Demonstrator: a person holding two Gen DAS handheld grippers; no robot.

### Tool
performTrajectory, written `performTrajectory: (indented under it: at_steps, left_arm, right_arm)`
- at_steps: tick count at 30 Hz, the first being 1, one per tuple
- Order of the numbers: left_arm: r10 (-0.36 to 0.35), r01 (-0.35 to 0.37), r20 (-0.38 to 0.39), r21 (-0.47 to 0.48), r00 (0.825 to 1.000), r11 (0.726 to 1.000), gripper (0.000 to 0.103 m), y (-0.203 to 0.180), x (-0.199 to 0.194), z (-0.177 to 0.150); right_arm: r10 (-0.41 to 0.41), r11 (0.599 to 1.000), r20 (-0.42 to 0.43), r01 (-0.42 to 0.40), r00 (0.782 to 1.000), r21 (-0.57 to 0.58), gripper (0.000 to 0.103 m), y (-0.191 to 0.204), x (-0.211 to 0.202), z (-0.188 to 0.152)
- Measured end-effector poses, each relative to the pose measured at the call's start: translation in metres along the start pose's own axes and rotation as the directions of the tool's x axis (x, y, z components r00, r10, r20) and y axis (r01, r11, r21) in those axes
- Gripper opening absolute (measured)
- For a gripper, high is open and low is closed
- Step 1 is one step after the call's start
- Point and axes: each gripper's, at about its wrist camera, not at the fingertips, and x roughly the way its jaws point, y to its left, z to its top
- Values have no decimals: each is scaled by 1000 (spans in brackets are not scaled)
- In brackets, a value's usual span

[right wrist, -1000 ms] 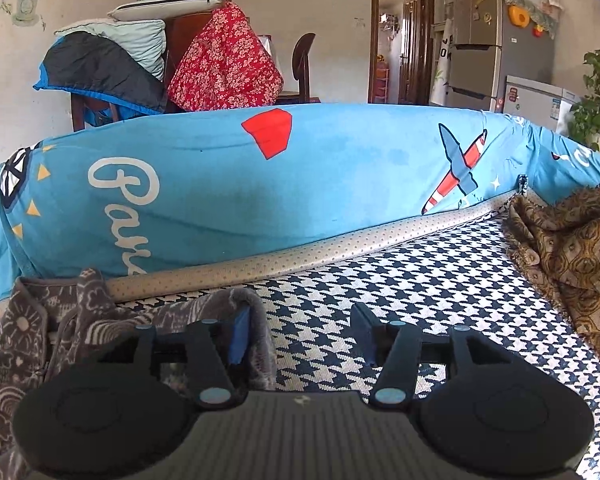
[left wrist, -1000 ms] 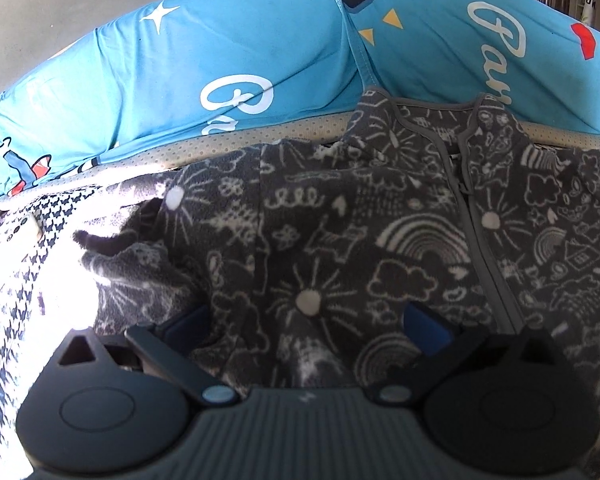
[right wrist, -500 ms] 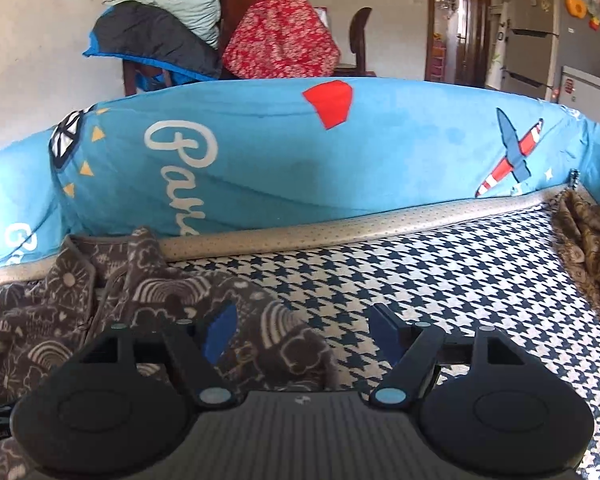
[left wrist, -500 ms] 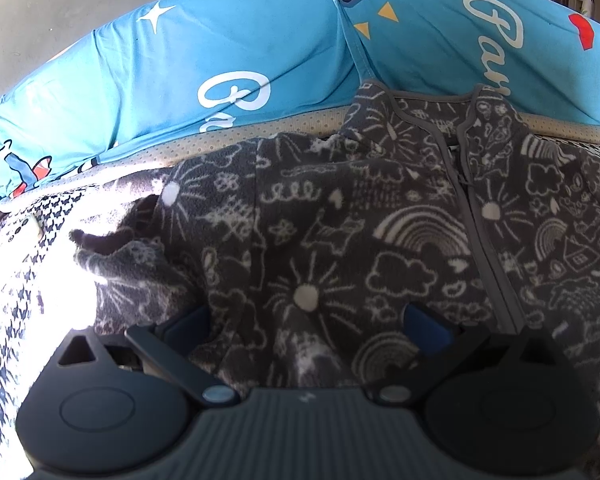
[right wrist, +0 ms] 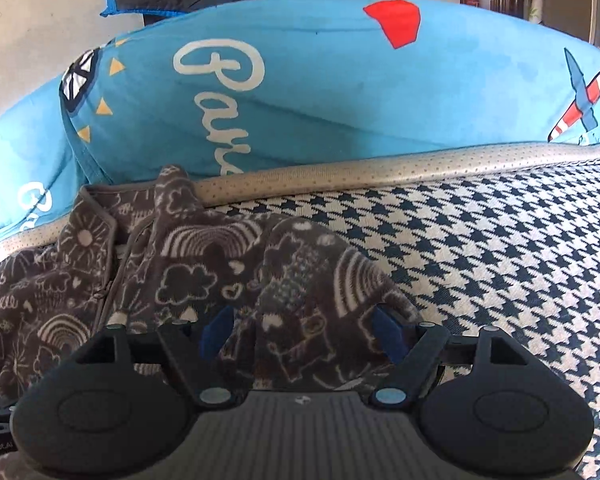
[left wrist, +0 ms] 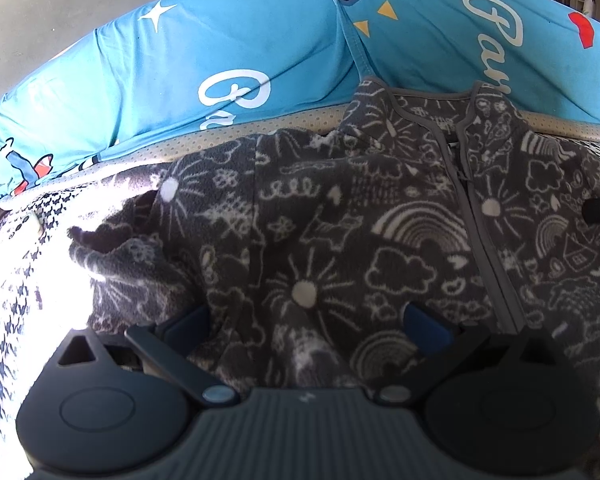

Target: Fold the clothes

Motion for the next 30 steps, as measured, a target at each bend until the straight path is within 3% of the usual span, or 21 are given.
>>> performTrajectory:
  at_steps: [2,4,6,12,17,20,21,22,25,30]
  left_arm:
    - [5,-5,5,0,1000,1000,103,-1,0,0]
    - [6,-6,8,-6,1000,1000,103,-1,0,-1]
    - [3,-3,12,-14,1000,1000,103,0,1,-1]
    - [-24,24,-5,-37,1000,999,103,-4,4,9]
    - [-109,108,-12,-99,994,989,103,-3,1,16]
    - [-112,109,-28,-105,993,989,103,-4,-1,15]
    - [-104,101,-33,-100,994,990,103,-3,-2,15]
    - [-99,95,-34,-95,995,991,103,-2,-3,14]
    - [-88,85,-31,-98,996,992,103,3,-8,13]
    - [-82,81,2,-119,997,990,103,11,-24,21]
  right_arm:
    - [-42,999,-8,42,999,-21,71,5,9,-4]
    - [-57,998,14,57,998,-38,58,8,10,-5]
    - [-54,998,26,55,998,-39,27,9,10,-4]
    - [-58,998,69,59,996,-5,10,8,8,1]
    - [-79,996,204,72,976,44,8,7,-9,14]
    - [-121,992,366,128,923,5,8,16,-27,19]
    - [-134,990,382,140,915,12,8,17,-28,20]
    - [-140,990,365,138,921,30,9,15,-25,22]
    - [-105,994,214,95,971,55,9,3,-8,26]
    - [-69,982,222,28,973,185,28,-23,-31,29]
